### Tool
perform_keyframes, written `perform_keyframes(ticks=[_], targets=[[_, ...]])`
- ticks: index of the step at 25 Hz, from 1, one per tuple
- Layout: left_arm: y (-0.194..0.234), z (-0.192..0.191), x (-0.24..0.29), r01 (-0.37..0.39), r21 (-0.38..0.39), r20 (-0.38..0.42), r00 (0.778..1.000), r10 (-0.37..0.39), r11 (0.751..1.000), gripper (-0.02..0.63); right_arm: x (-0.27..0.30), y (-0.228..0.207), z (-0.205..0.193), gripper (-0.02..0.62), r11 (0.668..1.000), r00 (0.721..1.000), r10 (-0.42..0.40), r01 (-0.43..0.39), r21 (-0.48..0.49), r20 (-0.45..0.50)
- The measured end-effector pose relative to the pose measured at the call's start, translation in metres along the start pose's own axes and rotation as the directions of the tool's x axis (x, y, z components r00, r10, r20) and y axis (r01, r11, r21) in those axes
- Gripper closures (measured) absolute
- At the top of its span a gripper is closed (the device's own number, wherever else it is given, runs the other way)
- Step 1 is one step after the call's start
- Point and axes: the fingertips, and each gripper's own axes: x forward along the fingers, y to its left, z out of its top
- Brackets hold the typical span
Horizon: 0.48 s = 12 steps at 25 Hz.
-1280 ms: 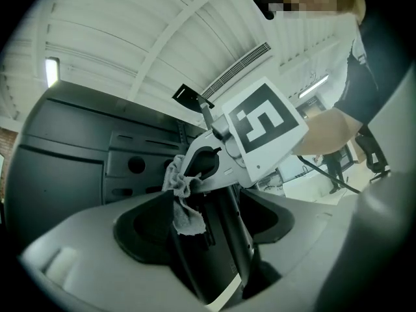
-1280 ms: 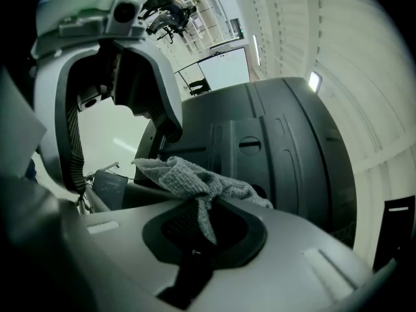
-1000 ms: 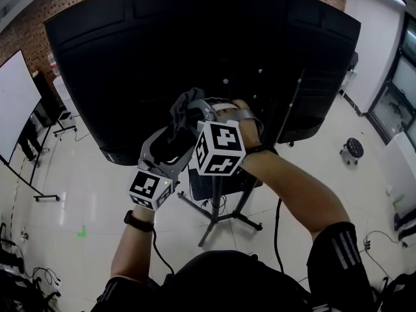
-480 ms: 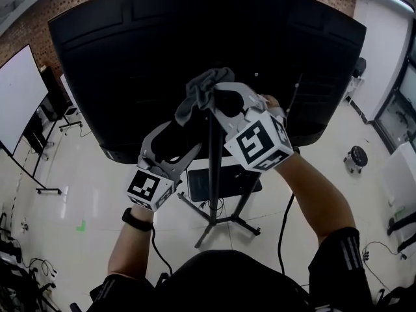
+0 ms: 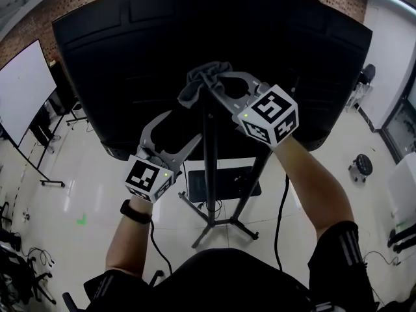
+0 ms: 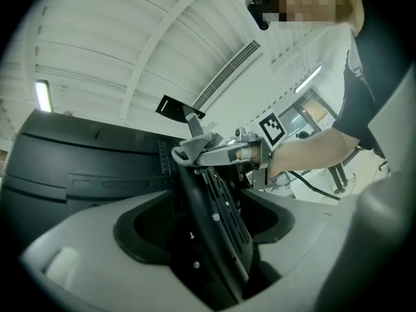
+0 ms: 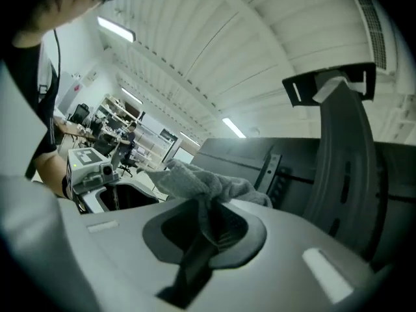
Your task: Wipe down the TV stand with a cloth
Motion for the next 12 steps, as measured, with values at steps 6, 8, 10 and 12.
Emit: perform_keyframes(ticks=[6,8,10,12], targets=[[-0.007,-0.015,0.002,-0.026,-0.017,-0.036,0.999,0.026,1.000,0.262,-0.008,0.000,-0.015,0.565,0.998,0.999,0.016,-0.019,0.066,0.050],[-0.010,-0.023,0.001,-0.034,-0.024,-0.054,0.998,0.033,0.999,0.263,-0.011,0.000,-0.021,0.565,0.996,0.998,0.027,-0.031,0.082,0.057],[-0.013,-0.030,0.001,-0.042,-0.034,-0.089,0.995,0.039,0.999,0.263,-0.012,0.001,-0.028,0.565,0.994,0.997,0.041,-0.047,0.094,0.062],[-0.014,-0.034,0.002,-0.051,-0.035,-0.106,0.993,0.047,0.998,0.262,-0.013,0.004,-0.036,0.565,0.993,0.997,0.056,-0.061,0.099,0.060]])
